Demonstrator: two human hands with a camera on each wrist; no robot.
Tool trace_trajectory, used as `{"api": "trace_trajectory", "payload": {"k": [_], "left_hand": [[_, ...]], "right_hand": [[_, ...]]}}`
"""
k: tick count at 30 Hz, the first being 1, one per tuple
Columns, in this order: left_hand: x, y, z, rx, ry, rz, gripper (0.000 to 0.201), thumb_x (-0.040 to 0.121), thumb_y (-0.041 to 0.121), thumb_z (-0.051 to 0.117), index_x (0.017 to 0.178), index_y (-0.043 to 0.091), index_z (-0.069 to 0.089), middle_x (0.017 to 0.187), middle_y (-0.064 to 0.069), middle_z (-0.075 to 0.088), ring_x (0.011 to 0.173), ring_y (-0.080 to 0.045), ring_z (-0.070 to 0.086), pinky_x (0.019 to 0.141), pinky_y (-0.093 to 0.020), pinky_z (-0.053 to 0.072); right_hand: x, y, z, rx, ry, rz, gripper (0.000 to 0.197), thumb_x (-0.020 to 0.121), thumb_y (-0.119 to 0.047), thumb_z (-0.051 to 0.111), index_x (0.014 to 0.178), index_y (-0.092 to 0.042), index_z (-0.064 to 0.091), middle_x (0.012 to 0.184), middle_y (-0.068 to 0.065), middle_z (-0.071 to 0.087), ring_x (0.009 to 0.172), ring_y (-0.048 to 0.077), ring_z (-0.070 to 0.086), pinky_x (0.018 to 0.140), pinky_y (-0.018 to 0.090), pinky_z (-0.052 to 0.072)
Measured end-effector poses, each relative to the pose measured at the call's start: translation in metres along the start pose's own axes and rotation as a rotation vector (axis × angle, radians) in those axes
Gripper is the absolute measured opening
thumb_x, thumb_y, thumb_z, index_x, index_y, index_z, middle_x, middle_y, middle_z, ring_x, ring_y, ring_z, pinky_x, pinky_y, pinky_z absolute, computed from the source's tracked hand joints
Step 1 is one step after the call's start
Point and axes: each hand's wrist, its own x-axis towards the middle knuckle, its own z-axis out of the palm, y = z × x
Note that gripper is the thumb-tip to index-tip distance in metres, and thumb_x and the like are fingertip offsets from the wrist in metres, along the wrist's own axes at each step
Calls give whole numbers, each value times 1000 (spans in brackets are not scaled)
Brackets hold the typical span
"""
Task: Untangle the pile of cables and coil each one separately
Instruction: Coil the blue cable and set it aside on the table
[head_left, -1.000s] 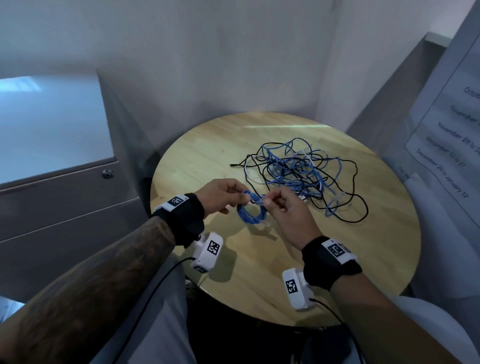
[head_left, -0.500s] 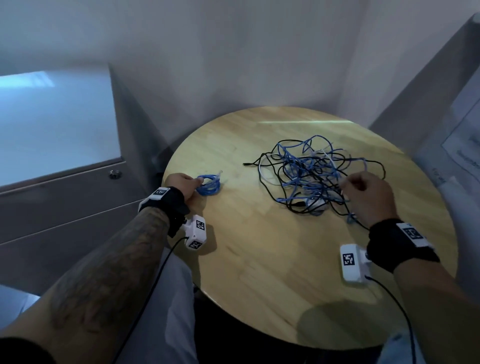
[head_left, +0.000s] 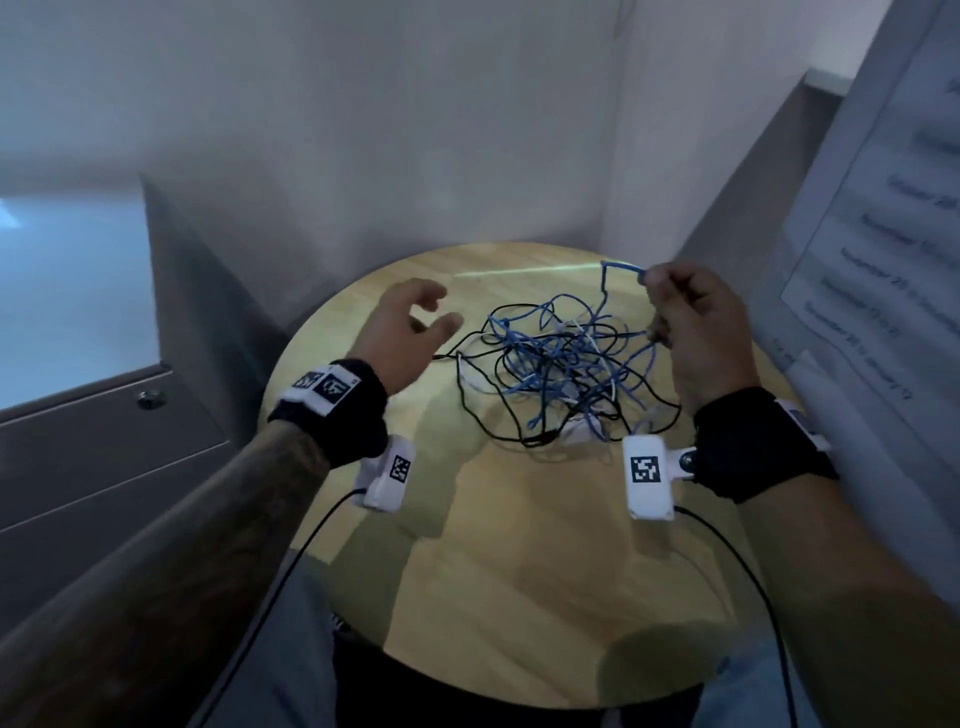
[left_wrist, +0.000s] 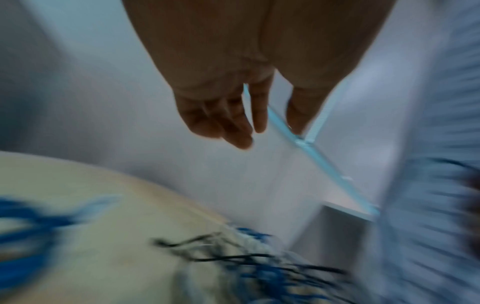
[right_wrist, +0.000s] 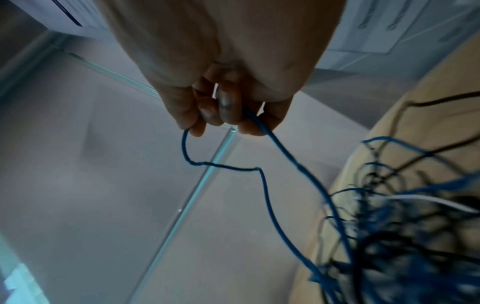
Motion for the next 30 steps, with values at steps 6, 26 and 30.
{"api": "trace_trajectory", "payload": {"k": [6,26,30], "left_hand": [[2,95,83,-20,-558,95,85,78,61,69,145,21,36,132,8,54,105,-9,60,89,-29,48],[34,110,48,-800,-352,-218,15,100,22,50,99,11,60,83,-6,64,70,-18,68,59,-32,55],[38,109,37,-853,-352,-219,15,99,20,53,106,9,59,83,-10,67,77,-23,70,56,-31,56]], "right_hand": [[28,-56,23,219,-160,95,17,102,-13,53,87,-18,58,65,-7,43,48,8,32,53,25,37],[3,-18,27,-101,-235,142,43,92,-60,53,123,-30,56,115,-10,63,91,11,64,76,25,48],[-21,31,37,-378,-442,181,28,93,-43,66,115,-26,61,95,-4,69,82,14,62,79,36,51]]}}
